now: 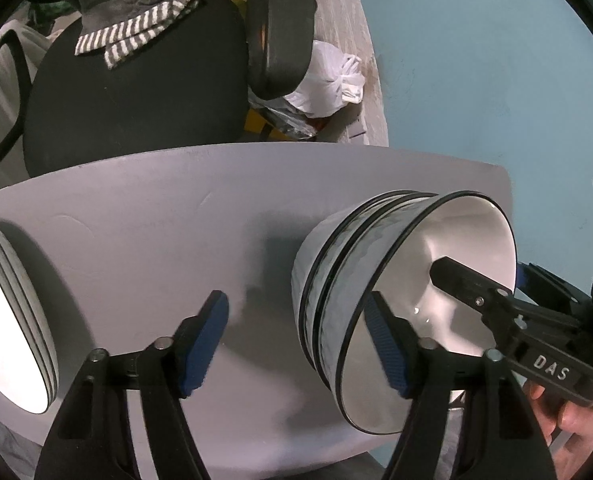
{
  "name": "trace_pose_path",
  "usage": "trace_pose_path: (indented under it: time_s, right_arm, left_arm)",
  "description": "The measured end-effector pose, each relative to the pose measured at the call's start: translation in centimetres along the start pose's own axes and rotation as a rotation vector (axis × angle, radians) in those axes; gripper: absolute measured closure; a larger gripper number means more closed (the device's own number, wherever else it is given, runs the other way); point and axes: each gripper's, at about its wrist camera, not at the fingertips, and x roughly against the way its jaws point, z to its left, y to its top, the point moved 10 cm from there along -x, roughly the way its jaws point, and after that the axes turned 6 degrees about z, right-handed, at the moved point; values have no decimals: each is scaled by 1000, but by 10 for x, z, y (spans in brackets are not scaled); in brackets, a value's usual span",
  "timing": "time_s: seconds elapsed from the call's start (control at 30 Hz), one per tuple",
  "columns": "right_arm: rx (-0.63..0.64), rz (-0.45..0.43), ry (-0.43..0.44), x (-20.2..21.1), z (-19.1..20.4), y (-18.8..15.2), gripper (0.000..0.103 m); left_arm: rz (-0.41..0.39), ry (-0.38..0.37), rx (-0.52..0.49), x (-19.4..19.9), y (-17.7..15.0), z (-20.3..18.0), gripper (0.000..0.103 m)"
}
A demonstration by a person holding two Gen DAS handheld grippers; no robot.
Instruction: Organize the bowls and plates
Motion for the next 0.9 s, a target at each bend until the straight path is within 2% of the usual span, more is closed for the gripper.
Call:
trace_pose_path:
  time_s: [0.07, 0.3, 0.37, 0.43, 0.6, 0.9]
  right_arm:
    - [1, 12, -8, -2, -1, 0, 43]
    - [2, 49, 48, -4, 6, 2, 65]
    - [8, 54, 60, -3, 9, 2, 72]
    - [19, 55, 74, -3, 14, 2, 84]
    - [54, 57, 35, -3, 19, 3, 84]
    - [12, 64, 16, -4, 13, 3, 84]
  left_arm:
    - [2, -13, -7, 0, 0, -2, 45]
    - [13, -41, -33, 3, -2, -11, 66]
    - [20, -46, -37, 3, -2, -14, 72]
    - [24, -36, -38, 3, -2, -15, 74]
    - [27, -40, -25, 4, -3, -14, 76]
    - [45, -51, -29, 2, -5, -13, 77]
